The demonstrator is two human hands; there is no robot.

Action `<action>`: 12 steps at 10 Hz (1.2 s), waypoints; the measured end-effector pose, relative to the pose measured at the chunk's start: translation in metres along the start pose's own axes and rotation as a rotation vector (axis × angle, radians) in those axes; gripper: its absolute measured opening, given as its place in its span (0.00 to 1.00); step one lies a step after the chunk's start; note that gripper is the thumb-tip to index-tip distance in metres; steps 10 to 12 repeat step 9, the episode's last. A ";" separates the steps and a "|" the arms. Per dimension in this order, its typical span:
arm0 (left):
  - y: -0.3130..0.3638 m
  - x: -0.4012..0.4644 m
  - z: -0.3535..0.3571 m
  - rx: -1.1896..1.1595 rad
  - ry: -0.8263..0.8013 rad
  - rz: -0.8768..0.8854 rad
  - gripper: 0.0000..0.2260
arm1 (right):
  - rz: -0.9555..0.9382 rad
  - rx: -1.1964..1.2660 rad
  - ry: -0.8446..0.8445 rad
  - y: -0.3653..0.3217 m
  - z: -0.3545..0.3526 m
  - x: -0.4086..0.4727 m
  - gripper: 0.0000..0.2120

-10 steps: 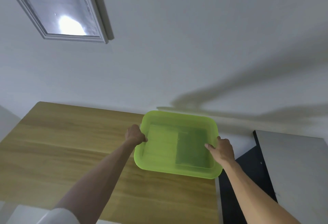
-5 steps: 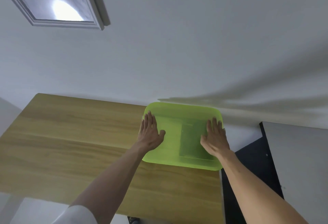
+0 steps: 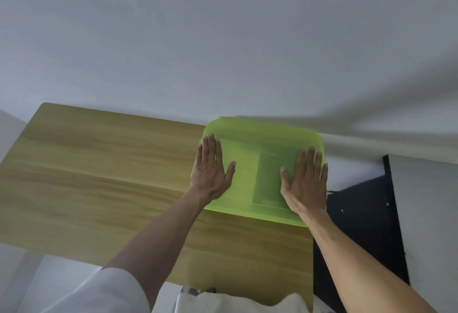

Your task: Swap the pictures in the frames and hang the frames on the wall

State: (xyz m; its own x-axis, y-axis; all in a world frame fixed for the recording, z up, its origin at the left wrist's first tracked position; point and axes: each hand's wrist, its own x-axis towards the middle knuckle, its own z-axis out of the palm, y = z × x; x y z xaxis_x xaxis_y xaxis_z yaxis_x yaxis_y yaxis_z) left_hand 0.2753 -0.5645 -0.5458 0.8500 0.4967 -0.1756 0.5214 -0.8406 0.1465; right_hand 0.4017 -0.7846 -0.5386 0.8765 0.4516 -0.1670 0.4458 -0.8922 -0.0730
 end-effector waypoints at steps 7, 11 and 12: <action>0.001 0.003 -0.013 -0.015 -0.104 -0.030 0.37 | -0.010 0.058 -0.309 0.005 -0.024 0.006 0.38; 0.008 -0.063 -0.026 -0.499 0.404 -0.101 0.32 | -0.012 0.243 -0.108 -0.007 -0.041 -0.023 0.33; 0.008 -0.063 -0.026 -0.499 0.404 -0.101 0.32 | -0.012 0.243 -0.108 -0.007 -0.041 -0.023 0.33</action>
